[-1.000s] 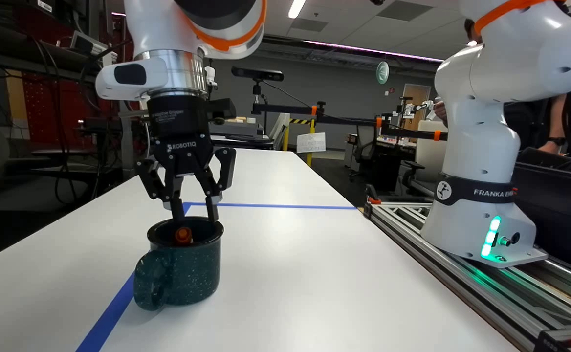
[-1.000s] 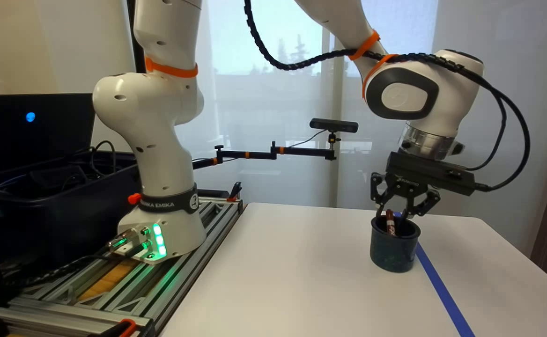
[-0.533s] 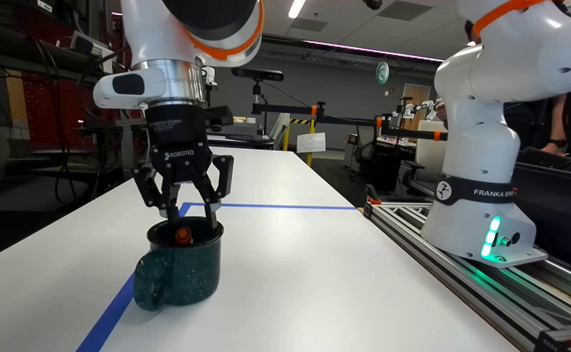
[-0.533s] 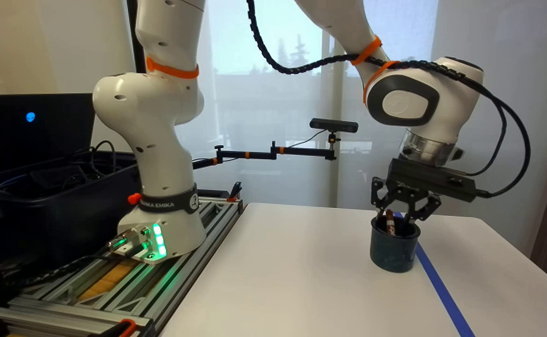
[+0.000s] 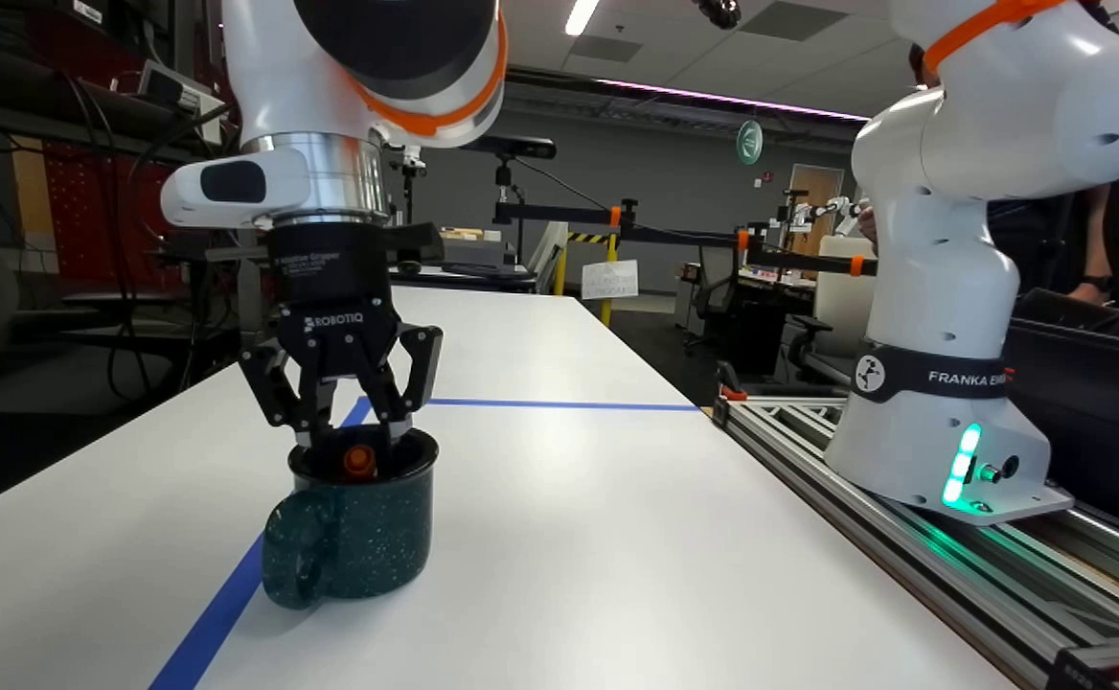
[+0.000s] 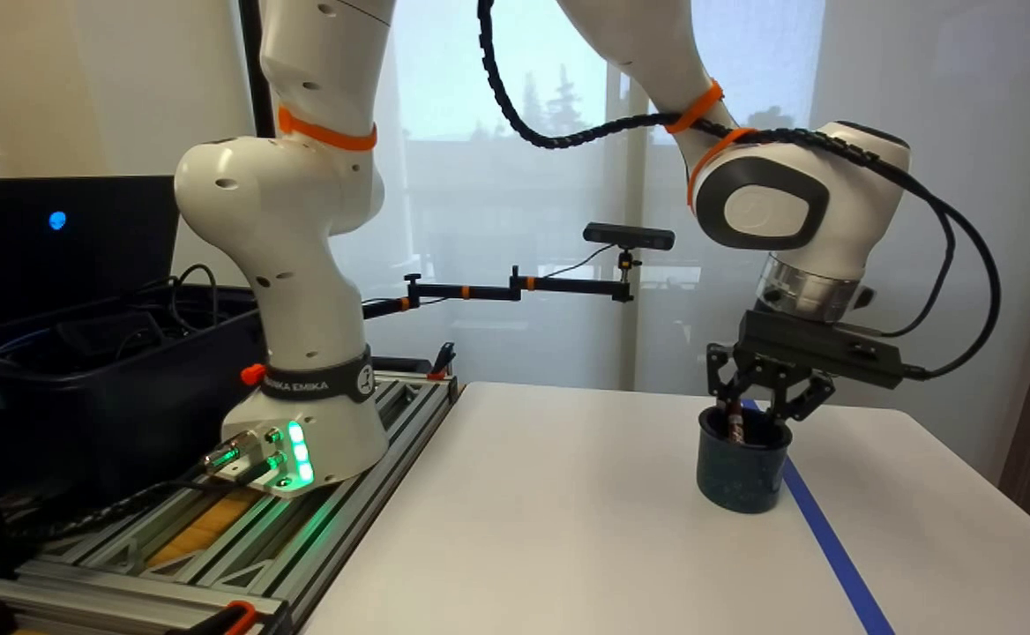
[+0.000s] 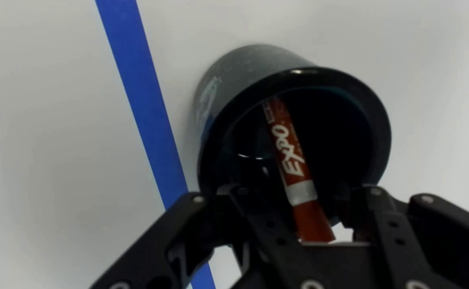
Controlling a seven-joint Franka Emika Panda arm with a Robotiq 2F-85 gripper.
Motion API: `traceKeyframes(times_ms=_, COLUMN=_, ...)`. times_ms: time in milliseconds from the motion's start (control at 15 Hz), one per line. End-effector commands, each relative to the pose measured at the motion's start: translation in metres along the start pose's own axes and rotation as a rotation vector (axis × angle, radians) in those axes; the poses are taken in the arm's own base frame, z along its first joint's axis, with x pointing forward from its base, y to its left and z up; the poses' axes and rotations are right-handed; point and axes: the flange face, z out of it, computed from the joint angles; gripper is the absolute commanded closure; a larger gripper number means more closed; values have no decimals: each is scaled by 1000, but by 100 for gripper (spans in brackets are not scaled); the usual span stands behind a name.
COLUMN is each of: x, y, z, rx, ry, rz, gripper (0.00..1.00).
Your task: Place the marker on the table
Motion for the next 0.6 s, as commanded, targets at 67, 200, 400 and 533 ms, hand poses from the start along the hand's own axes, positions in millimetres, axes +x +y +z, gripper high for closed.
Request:
traceKeyframes(times_ms=67, x=7, y=11, z=8, rx=-8, ry=22, rz=-27, gripper=49)
traceKeyframes(times_ms=200, x=9, y=11, z=9, rx=-4, ry=27, rz=-29, gripper=74)
traceKeyframes(times_ms=400, x=13, y=9, z=6, rx=0, ry=23, rz=-32, gripper=95)
traceKeyframes(times_ms=533, x=16, y=5, z=-3, rx=-5, ry=14, rz=-32, gripper=96)
